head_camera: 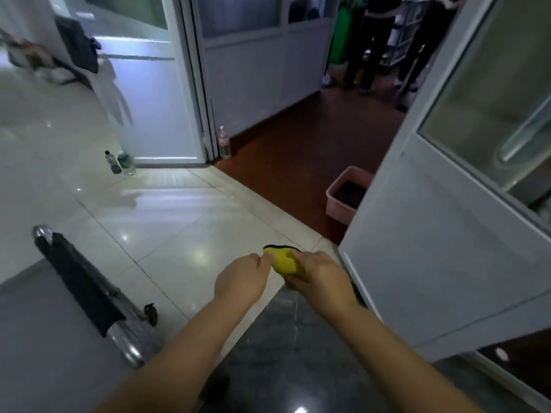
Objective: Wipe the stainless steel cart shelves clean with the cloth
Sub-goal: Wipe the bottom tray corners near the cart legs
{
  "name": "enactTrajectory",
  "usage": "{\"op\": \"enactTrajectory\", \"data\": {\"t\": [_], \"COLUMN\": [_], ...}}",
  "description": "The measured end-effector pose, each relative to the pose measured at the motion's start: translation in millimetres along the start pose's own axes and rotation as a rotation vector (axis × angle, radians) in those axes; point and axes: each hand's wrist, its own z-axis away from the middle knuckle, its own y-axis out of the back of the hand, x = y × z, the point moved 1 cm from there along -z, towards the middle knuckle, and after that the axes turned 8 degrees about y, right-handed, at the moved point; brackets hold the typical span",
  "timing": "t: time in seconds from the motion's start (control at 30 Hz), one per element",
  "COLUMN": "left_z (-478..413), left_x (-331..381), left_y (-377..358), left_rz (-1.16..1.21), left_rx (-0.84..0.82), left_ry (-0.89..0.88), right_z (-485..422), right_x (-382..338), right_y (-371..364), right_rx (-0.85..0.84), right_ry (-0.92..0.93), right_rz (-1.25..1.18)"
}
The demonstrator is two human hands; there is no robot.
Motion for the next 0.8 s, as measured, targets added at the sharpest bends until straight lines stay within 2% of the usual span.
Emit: {"op": "enactTrajectory", "data": {"t": [0.2,0.47,0.67,0.8], "left_z": [-71.6,-182.8,-299.9,-362.9], "left_x": [25.8,-6.6,-37.2,-60.3], "left_y": [40.2,102.8,173.0,224.4], "left_rz": [0.27,0.596,0.702,0.759], "left_rx": [0.097,0.283,0.383,0.453], "left_ry": [0.208,0.395,0.445,0.476], "right_z": [-110.3,-264.3,-400.1,-485.4], "right_x": [21.6,0.0,-19.8,-34.8], "right_y": [12.8,-25.4,-59.2,-80.8], "right_rx": [-0.107,-0.203,-0.261,-0.374], "right_ry": [0.196,0.432,0.469,0.467], "right_rz": [-0.015,0.003,0.0,-0.099]}}
